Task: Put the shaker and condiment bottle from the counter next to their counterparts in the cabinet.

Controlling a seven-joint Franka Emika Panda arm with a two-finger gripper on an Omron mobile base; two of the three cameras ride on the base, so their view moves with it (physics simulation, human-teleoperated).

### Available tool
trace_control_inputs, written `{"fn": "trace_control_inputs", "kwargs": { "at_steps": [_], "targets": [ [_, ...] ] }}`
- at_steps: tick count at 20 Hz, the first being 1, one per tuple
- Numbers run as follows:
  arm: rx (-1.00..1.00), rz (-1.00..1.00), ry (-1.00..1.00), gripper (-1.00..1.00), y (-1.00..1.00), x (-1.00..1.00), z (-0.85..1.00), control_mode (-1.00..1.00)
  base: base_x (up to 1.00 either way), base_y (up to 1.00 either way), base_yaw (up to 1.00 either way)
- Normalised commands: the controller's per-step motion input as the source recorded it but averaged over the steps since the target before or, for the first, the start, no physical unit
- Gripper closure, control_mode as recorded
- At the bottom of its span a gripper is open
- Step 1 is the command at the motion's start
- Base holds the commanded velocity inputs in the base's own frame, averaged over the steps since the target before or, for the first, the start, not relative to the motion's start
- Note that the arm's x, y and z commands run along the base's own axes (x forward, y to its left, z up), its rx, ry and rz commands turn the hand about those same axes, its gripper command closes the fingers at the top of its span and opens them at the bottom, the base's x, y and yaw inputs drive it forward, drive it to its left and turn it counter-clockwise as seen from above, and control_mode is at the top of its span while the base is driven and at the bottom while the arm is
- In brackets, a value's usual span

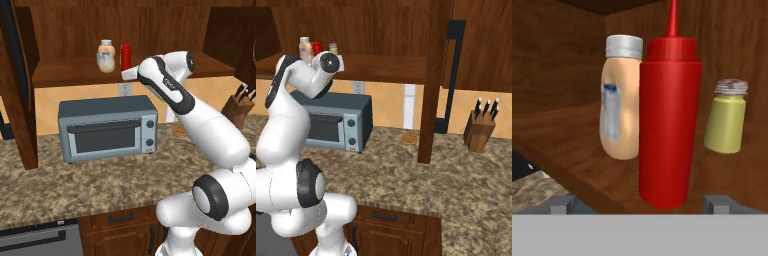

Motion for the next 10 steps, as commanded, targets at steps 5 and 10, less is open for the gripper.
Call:
{"fn": "trace_control_inputs", "kwargs": {
  "at_steps": [5,10],
  "targets": [
    [0.00,-0.08,0.00,-1.00,-0.16,-1.00,0.23,-1.00,0.00,0.00,0.00],
    [0.00,-0.09,0.00,-1.00,-0.25,-1.00,0.40,-1.00,0.00,0.00,0.00]
  ]
}}
